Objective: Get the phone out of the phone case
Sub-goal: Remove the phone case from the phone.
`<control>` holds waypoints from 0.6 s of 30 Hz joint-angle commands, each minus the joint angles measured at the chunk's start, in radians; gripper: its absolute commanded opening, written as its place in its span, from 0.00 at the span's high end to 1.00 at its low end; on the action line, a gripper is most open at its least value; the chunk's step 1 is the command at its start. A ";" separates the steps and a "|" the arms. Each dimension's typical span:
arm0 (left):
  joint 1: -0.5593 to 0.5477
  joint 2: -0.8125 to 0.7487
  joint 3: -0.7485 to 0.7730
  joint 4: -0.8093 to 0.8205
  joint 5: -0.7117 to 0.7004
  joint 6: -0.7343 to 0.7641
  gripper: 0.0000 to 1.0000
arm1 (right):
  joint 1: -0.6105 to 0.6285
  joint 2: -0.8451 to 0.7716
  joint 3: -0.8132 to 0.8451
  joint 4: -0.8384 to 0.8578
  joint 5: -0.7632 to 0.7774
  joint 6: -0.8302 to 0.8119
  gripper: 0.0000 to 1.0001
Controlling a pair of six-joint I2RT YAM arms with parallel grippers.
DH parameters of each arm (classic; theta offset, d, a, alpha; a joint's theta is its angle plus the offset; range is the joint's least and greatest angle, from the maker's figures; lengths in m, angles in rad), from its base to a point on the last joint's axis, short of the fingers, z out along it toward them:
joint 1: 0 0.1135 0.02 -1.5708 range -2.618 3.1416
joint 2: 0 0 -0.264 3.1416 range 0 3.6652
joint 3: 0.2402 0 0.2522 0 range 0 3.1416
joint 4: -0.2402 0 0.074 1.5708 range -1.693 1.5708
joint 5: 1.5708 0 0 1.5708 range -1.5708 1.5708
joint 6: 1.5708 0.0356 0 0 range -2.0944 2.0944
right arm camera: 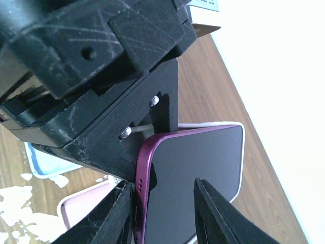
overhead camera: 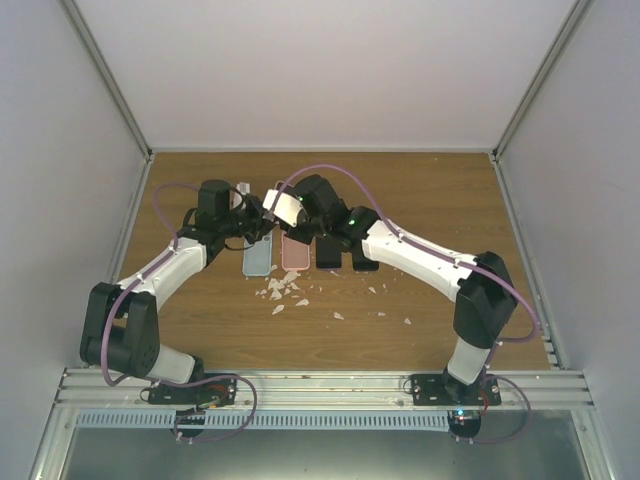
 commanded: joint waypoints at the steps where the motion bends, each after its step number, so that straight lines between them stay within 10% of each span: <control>1: -0.027 -0.023 0.043 0.082 0.084 0.020 1.00 | -0.017 0.037 -0.030 0.099 0.198 -0.072 0.69; 18: -0.049 -0.034 0.024 0.123 0.108 0.005 1.00 | -0.034 0.082 -0.088 0.251 0.295 -0.154 0.76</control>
